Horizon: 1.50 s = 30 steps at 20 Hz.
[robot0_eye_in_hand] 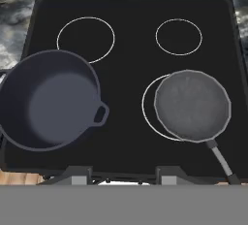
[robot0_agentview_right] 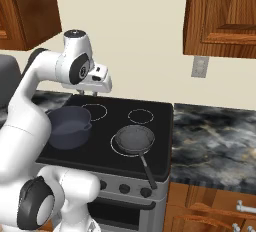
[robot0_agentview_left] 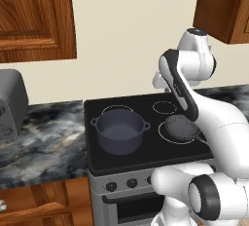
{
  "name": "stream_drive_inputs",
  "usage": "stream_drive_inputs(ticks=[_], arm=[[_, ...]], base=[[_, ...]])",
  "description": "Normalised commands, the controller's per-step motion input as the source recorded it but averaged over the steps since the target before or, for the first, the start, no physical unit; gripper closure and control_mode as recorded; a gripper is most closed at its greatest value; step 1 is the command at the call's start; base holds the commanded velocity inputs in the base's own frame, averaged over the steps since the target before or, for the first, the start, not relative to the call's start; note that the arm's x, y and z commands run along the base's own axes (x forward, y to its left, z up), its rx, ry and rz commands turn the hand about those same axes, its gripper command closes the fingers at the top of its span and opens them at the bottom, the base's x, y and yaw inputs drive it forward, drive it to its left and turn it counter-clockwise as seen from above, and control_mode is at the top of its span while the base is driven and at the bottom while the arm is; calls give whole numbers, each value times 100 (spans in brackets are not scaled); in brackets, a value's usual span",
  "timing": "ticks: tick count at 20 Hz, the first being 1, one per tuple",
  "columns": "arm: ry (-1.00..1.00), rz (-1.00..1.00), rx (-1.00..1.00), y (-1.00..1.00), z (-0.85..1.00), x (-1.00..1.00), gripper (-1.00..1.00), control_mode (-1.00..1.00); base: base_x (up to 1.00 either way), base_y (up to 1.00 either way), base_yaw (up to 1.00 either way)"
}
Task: Move the pot and pan from the stove into the sink.
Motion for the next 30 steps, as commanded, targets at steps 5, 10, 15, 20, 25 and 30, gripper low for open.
stream_drive_inputs(ticks=[5,10,15,20,25,30], arm=[[1,-1,1,11,0,-4,-100,-100],[1,-5,1,31,-6,-22,-100,-100],[0,-7,1,38,-8,-29,-100,-100],[0,-13,4,43,-10,-26,-100,-100],[0,-17,8,41,-13,-11,-100,-100],[-1,-24,2,21,-12,0,-100,-100]], base=[[0,0,0],[0,0,0],[0,0,0],[0,0,0],[0,0,0],[0,0,0]])
